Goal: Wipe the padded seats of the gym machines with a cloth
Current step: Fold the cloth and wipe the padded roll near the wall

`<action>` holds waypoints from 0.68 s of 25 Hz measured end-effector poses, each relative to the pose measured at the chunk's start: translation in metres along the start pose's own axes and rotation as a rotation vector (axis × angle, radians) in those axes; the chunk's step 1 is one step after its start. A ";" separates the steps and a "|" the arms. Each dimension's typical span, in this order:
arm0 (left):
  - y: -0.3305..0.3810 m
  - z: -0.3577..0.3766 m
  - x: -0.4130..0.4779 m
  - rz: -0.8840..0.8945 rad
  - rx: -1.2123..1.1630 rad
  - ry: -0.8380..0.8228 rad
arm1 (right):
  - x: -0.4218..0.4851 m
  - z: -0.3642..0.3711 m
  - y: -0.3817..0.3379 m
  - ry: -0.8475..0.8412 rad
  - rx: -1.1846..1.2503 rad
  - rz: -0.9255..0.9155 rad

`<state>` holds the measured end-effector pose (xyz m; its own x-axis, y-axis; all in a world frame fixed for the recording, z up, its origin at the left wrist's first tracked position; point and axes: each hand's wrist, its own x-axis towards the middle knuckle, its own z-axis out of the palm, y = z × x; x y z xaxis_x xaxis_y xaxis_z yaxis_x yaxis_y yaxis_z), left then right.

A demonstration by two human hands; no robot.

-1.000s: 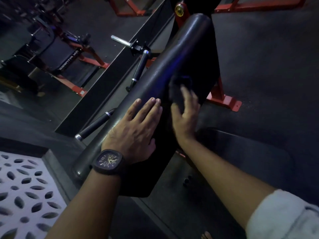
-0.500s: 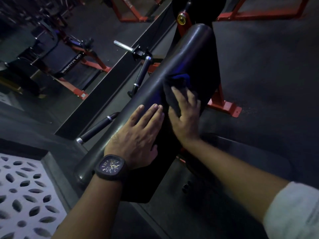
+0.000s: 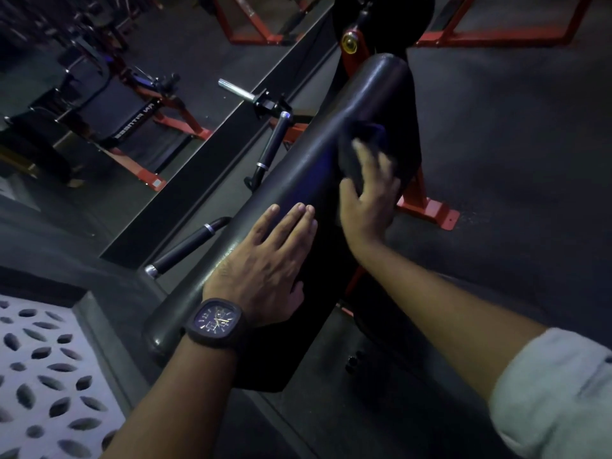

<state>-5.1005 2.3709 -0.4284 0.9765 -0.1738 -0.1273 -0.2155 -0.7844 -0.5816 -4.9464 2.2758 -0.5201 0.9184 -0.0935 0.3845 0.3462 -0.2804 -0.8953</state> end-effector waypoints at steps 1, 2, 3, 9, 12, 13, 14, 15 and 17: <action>0.000 0.000 0.000 -0.003 -0.005 0.007 | -0.010 -0.007 0.007 -0.090 -0.045 -0.263; 0.000 0.000 0.001 -0.003 -0.008 0.013 | -0.003 -0.014 0.017 -0.191 -0.095 -0.467; 0.000 0.001 0.001 0.000 -0.010 0.019 | 0.016 -0.015 0.026 -0.201 -0.107 -0.539; 0.000 0.001 0.001 0.000 -0.006 0.015 | -0.012 -0.004 0.005 -0.137 -0.061 -0.355; 0.000 0.001 0.001 0.016 -0.003 0.021 | 0.023 -0.003 0.032 -0.084 -0.021 -0.147; -0.001 0.002 0.001 0.019 -0.002 0.022 | 0.025 0.002 0.023 0.019 0.091 0.173; 0.000 0.001 0.001 0.015 0.003 0.017 | 0.014 0.004 0.012 0.055 0.131 0.381; 0.000 0.000 0.000 0.010 0.007 0.009 | -0.008 0.005 0.003 0.037 0.098 0.368; -0.001 0.001 0.002 0.006 0.010 0.016 | -0.043 -0.007 0.016 -0.130 -0.005 -0.083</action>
<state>-5.0984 2.3720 -0.4289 0.9749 -0.1882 -0.1186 -0.2217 -0.7774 -0.5887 -4.9815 2.2691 -0.5491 0.9038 0.0550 0.4244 0.4215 -0.2864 -0.8604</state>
